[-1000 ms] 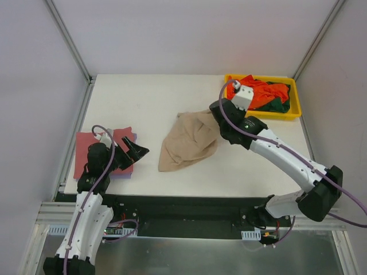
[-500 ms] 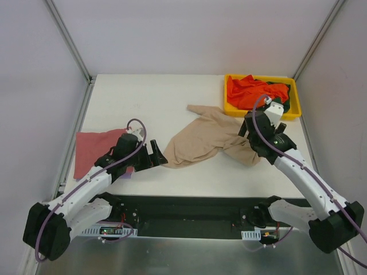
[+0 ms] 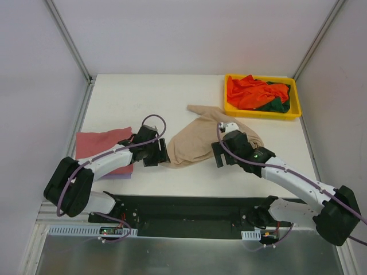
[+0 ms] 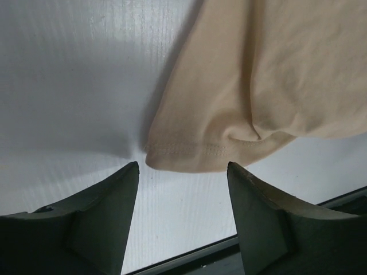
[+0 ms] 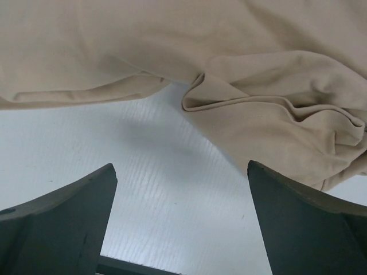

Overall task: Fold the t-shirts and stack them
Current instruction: Move the tshirt to the center of the board, then flatten out the tshirt

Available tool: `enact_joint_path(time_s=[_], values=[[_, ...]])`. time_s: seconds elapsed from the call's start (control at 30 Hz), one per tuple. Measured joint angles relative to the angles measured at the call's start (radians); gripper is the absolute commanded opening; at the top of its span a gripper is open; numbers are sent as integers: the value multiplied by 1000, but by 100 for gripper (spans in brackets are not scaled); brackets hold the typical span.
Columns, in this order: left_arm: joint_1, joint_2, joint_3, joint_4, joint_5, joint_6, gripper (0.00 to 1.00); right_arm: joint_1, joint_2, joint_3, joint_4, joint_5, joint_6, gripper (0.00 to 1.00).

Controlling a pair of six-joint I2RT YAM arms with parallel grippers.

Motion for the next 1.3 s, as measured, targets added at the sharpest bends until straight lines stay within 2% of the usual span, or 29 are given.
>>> enact_joint_path(time_s=[0.13, 0.23, 0.47, 0.67, 0.87, 0.97, 1.13, 1.3], values=[[-17, 81, 22, 8, -11, 6, 29, 66, 61, 0, 17, 89, -31, 98], [-23, 117, 37, 10, -19, 13, 0, 77, 82, -17, 60, 134, -68, 99], [-23, 137, 71, 8, -79, 41, 0, 90, 182, -21, 133, 163, -180, 92], [-23, 93, 71, 6, -104, 56, 0, 97, 323, 29, 122, 180, -235, 80], [-23, 82, 71, 6, -114, 58, 0, 111, 458, 119, 70, 216, -249, 79], [-23, 82, 71, 6, -132, 58, 0, 113, 496, 148, 26, 225, -256, 79], [-23, 82, 71, 6, -159, 60, 0, 98, 513, 153, -39, 214, -286, 71], [-23, 82, 72, -1, -184, 61, 0, 31, 513, 148, -67, 147, -322, 65]])
